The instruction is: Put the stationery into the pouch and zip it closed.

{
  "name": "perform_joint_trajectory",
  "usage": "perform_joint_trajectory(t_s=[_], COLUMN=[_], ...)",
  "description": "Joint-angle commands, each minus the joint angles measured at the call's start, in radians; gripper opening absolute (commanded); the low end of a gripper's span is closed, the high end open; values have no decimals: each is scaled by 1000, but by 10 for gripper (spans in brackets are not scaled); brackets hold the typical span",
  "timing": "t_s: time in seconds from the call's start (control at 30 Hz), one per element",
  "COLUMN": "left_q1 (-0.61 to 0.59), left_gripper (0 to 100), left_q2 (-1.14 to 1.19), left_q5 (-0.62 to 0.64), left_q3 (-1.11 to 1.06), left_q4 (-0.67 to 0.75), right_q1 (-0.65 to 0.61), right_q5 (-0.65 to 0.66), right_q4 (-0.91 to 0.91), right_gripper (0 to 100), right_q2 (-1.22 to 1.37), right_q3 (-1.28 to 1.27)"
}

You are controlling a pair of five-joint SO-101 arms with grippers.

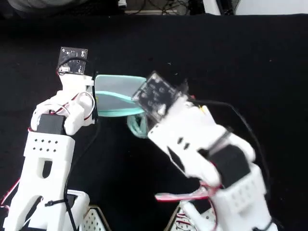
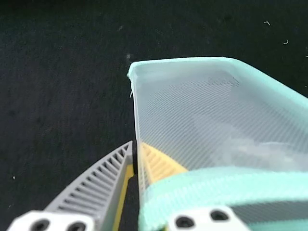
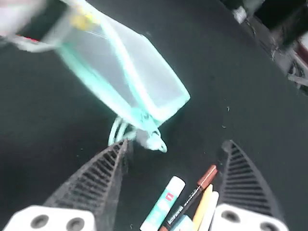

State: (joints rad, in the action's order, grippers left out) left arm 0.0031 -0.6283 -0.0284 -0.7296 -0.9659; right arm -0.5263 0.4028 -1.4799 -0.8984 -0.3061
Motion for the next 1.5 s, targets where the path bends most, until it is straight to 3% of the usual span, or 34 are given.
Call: perform_joint_trajectory(t_s=[0.0,0.1,0.23,0.33,0.43,0.6,0.93,1.47], left_q1=[-18,-18,-18,-18,-18,-18,-18,-18], left_gripper=[31,31,31,31,31,31,31,31], left_q2=[11,11,11,11,11,11,11,11], left_q5=[8,8,8,8,8,8,8,8], left_q3=[-53,-58,-58,-58,-59,-64,-74,-74], left_q4=[26,25,25,25,25,26,26,26], right_q1=[54,207,358,374,377,393,394,466], right_q5=[-9,-17,-18,-18,-9,-14,-55,-51], right_q4=[-57,-41,170,450,626,601,586,678], right_gripper=[293,273,144,87,113,141,141,118], right_q2=[-19,-12,-12,-10,-8,111,682,977], right_q3=[107,-4,-374,-679,-820,-757,-426,-303])
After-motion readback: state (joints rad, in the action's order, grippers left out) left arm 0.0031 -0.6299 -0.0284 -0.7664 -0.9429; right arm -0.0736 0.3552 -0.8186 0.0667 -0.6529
